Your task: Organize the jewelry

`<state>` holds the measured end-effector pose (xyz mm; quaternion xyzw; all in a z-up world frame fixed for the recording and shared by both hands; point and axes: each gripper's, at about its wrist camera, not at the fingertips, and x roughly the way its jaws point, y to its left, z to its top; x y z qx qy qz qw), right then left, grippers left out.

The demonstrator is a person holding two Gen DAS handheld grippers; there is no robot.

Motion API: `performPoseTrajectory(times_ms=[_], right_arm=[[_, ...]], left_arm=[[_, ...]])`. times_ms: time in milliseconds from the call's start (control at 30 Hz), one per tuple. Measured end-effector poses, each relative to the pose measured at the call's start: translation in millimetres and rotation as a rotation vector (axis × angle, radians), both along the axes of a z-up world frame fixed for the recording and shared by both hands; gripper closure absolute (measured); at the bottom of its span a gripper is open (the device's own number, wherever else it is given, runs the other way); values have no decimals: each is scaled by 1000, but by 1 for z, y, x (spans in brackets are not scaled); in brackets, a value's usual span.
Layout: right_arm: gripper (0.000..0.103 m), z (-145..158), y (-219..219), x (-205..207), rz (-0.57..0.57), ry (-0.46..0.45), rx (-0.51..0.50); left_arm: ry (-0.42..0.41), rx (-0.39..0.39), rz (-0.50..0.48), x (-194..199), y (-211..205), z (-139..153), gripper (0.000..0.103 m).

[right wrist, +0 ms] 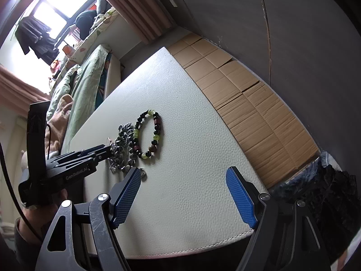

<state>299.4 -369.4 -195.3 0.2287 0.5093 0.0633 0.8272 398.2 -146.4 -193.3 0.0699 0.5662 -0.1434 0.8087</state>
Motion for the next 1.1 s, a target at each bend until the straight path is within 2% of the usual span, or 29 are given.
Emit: performPoseTrajectory(times_ms=[267, 333, 667, 733, 1100], right_arm=[[25, 7, 14, 2, 64, -37, -40], [35, 8, 23, 3, 96, -45, -61], [56, 4, 69, 8, 267, -52, -183], [64, 0, 74, 10, 292, -40, -188], [66, -7, 96, 18, 360, -60, -322]], left_arm=[[-46, -34, 41, -12, 21, 28, 74], [-62, -45, 60, -16, 30, 38, 74], [-122, -111, 175, -47, 79, 78, 74], [-132, -122, 198, -56, 90, 83, 74], [-155, -181, 326, -94, 156, 90, 74]])
